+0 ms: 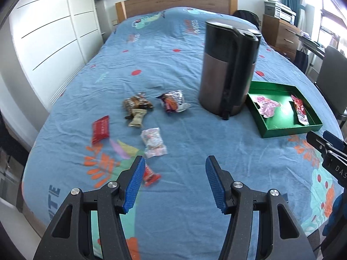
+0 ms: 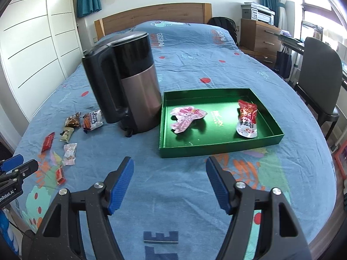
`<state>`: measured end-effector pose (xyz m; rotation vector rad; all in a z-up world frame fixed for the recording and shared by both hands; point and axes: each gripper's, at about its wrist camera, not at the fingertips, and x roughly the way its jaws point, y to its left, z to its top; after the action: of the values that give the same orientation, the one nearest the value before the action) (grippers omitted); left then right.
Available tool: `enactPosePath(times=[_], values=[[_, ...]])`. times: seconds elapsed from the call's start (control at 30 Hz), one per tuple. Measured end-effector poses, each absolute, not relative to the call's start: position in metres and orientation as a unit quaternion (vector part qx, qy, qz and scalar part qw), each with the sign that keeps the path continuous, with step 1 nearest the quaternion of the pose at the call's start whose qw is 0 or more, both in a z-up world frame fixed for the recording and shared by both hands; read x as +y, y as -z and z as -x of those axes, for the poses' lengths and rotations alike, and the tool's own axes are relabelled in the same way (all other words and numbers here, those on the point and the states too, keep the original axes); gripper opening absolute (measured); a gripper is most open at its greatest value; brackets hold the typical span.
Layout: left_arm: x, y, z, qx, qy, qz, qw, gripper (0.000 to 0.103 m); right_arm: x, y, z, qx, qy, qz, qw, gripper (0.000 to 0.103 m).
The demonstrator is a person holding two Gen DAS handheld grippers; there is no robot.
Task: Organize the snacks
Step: 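Move both open tools back toward the remaining snacks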
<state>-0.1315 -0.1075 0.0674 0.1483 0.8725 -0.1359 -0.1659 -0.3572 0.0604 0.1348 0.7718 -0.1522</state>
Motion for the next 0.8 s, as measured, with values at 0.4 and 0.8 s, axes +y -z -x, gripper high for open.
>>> enactPosePath(times=[0.4,0.8], values=[[-0.061,-0.076,0.146,0.415,0.009,-0.046,0.909,0.052,-0.313,-0.075,0.175,0.365,0.025,-0.052,0.929,0.103],[-0.012,-0.045,0.144,0.426,-0.031,-0.011,0.904,0.052,-0.286,-0.073,0.17,0.36,0.006,-0.047,0.932,0.103]])
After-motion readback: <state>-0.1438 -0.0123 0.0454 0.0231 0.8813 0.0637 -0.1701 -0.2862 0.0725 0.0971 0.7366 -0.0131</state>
